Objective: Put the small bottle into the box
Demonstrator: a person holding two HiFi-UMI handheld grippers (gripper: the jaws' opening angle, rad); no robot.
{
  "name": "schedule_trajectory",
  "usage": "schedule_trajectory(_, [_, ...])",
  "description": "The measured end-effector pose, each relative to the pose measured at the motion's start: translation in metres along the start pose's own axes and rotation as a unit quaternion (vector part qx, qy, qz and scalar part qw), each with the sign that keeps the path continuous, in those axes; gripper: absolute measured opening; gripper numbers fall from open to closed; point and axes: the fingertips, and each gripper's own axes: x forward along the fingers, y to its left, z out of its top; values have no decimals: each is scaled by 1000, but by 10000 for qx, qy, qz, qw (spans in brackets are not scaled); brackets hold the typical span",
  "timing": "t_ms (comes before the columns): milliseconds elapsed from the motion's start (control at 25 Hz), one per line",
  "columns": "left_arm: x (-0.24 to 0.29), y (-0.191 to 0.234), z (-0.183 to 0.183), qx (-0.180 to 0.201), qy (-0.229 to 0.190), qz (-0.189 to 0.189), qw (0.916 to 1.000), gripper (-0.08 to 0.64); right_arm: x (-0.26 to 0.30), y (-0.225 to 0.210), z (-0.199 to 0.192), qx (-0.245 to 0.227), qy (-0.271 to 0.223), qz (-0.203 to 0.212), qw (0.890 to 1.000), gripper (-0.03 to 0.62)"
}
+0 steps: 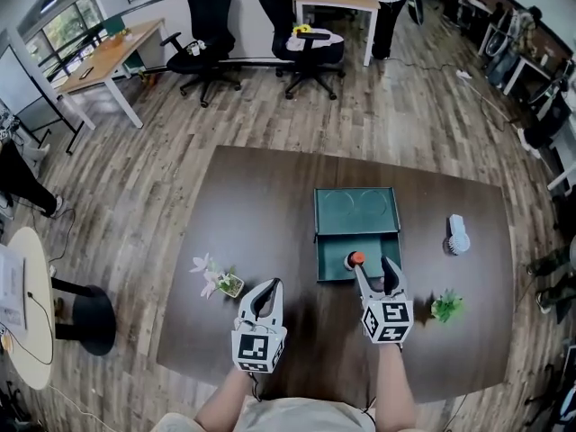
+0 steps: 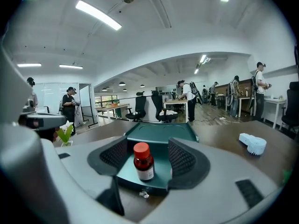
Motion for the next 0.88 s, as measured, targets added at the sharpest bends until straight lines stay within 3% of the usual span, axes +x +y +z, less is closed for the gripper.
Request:
schedule_trajectory(520, [-42, -62, 43, 361, -439, -331, 9978, 2, -132, -31, 22, -18, -589, -612, 9964, 275])
schedule_trajectory(880, [-94, -85, 68, 649, -901, -440, 9928, 2, -240, -46, 21, -121, -1114, -1292, 9853, 258])
